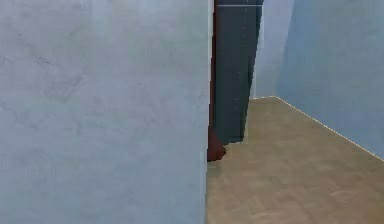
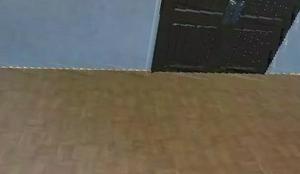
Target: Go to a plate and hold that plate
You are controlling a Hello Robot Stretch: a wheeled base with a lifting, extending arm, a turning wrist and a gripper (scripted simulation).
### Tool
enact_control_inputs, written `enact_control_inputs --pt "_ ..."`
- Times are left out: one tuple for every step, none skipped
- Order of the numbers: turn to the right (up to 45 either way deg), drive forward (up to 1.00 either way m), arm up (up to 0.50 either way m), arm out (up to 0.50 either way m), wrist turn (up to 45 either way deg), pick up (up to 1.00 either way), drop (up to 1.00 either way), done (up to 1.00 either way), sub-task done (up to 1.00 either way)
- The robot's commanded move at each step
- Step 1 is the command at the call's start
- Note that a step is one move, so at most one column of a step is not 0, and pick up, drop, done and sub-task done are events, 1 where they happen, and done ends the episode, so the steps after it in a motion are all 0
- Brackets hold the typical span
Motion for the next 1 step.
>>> enact_control_inputs --pt "36.0 0.0 0.0 0.0 0.0 0.0 0.0 0.0 0.0"
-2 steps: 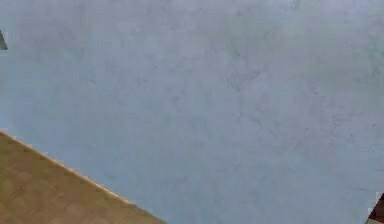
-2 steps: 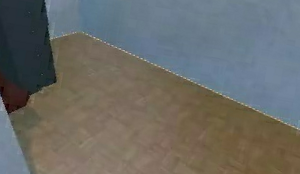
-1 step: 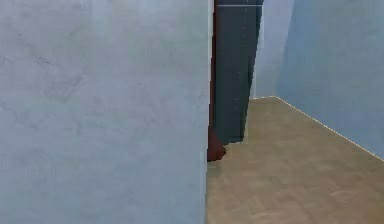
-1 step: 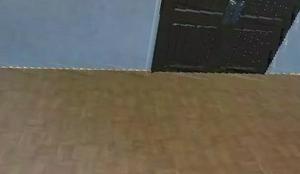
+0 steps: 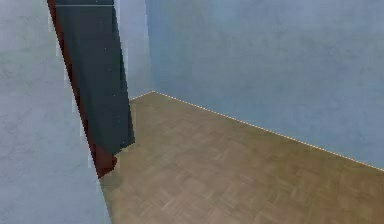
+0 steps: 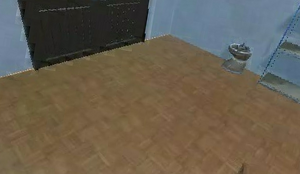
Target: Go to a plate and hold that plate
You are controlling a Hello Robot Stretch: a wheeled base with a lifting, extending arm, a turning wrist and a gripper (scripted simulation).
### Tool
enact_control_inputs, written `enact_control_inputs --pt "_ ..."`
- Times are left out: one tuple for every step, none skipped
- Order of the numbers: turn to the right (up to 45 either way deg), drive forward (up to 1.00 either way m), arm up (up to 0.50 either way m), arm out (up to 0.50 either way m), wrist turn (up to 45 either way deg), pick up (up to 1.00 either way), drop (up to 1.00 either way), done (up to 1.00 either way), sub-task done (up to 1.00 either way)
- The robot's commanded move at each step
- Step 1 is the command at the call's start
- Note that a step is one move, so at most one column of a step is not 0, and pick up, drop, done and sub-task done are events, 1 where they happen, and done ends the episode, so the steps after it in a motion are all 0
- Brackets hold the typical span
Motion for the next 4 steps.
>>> enact_control_inputs --pt "0.0 0.25 0.0 0.0 0.0 0.0 0.0 0.0 0.0" --pt "45.0 0.0 0.0 0.0 0.0 0.0 0.0 0.0 0.0" --pt "45.0 0.0 0.0 0.0 0.0 0.0 0.0 0.0 0.0" --pt "15.0 0.0 0.0 0.0 0.0 0.0 0.0 0.0 0.0"
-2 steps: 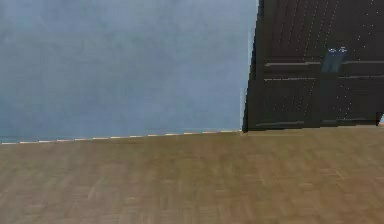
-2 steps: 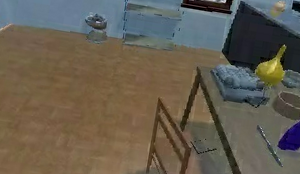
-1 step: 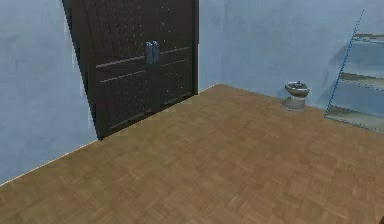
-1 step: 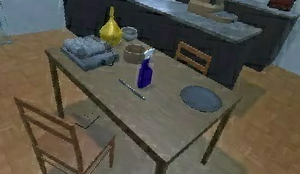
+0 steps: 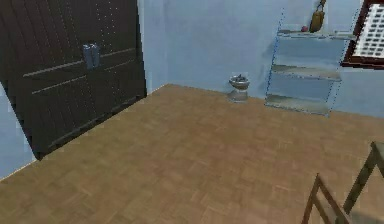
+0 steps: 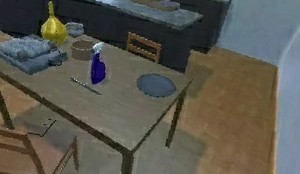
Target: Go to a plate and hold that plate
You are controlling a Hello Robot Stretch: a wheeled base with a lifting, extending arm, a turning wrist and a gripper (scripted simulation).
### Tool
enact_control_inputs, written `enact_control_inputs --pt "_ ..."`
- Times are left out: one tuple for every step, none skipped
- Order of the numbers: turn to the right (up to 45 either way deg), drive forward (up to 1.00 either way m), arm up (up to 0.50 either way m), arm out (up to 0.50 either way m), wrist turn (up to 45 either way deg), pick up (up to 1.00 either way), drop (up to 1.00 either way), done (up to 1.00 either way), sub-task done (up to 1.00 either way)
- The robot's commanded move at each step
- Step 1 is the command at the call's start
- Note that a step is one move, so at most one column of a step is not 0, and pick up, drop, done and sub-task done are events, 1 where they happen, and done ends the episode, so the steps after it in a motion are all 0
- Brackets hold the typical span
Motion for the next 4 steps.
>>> enact_control_inputs --pt "45.0 0.0 0.0 0.0 0.0 0.0 0.0 0.0 0.0" --pt "45.0 0.0 0.0 0.0 0.0 0.0 0.0 0.0 0.0" --pt "24.0 0.0 0.0 0.0 0.0 0.0 0.0 0.0 0.0" --pt "0.0 0.7 0.0 0.0 0.0 0.0 0.0 0.0 0.0"
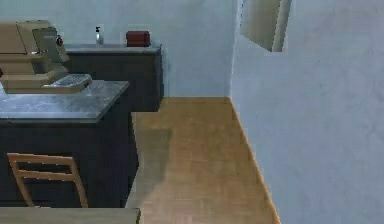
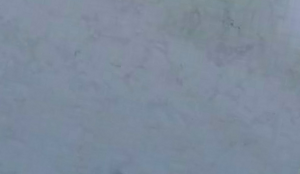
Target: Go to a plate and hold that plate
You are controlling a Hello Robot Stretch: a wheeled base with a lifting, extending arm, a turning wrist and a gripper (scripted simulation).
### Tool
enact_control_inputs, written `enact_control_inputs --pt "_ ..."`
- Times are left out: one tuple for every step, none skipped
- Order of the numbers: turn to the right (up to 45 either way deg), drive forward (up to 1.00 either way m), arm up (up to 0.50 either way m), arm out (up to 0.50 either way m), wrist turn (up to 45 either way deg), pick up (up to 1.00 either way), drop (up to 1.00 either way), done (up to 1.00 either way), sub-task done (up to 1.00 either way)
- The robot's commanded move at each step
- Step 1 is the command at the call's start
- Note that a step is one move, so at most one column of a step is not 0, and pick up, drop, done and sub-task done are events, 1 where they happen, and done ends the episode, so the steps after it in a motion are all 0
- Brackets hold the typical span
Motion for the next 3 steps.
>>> enact_control_inputs --pt "-45.0 0.0 0.0 0.0 0.0 0.0 0.0 0.0 0.0" --pt "-45.0 0.0 0.0 0.0 0.0 0.0 0.0 0.0 0.0" --pt "-39.0 0.0 0.0 0.0 0.0 0.0 0.0 0.0 0.0"
